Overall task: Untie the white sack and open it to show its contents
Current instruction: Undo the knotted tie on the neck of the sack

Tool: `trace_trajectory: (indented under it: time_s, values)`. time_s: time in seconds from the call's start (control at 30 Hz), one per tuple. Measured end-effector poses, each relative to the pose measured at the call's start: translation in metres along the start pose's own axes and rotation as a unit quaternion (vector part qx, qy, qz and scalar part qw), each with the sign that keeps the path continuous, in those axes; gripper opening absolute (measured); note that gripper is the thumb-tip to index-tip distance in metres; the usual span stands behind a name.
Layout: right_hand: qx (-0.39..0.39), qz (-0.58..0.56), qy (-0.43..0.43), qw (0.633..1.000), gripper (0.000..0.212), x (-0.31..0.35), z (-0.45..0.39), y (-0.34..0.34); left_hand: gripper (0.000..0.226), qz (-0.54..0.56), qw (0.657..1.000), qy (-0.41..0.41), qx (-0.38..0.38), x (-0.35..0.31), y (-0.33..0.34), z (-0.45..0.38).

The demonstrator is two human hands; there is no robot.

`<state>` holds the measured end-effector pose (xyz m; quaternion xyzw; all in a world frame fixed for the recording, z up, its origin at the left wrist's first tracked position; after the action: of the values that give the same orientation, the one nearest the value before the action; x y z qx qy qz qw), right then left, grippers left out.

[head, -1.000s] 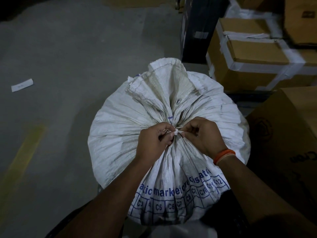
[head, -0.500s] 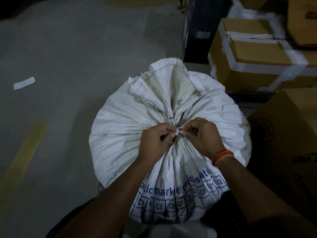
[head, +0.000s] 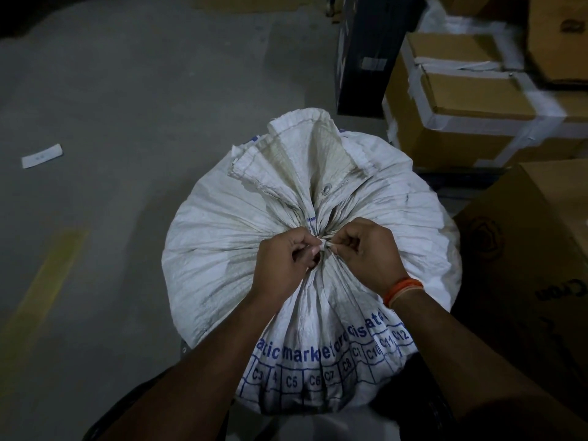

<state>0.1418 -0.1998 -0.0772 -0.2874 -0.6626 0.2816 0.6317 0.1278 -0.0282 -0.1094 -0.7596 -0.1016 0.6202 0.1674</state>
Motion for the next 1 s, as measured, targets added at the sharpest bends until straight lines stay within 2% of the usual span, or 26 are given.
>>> trace_trajectory:
  time_s: [0.37,0.7,1.0]
  values:
    - [0.011,-0.004,0.001,1.0,0.01,0.004,-0.003,0.007,0.019,0.004,1.0,-0.003,0.007,0.003,0.003,0.001]
    - [0.011,-0.021,0.0,1.0,0.011,0.004,-0.002,0.004,0.011,-0.003,1.0,-0.003,0.012,0.002,0.003,-0.001]
    - [0.019,0.0,-0.005,1.0,0.011,0.001,-0.001,-0.003,0.013,0.0,1.0,-0.017,0.018,0.0,0.003,-0.002]
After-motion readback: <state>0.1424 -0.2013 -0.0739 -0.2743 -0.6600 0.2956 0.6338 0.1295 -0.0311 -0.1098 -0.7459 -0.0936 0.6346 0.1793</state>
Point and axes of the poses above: each hand's wrist, its own z-axis away from the middle knuckle, its own y-axis out of the palm, x = y × z, the point moved 8 cm from there along -z, towards the middle knuckle, and after that the axes turned 9 degrees about y, right-handed, at the moved point
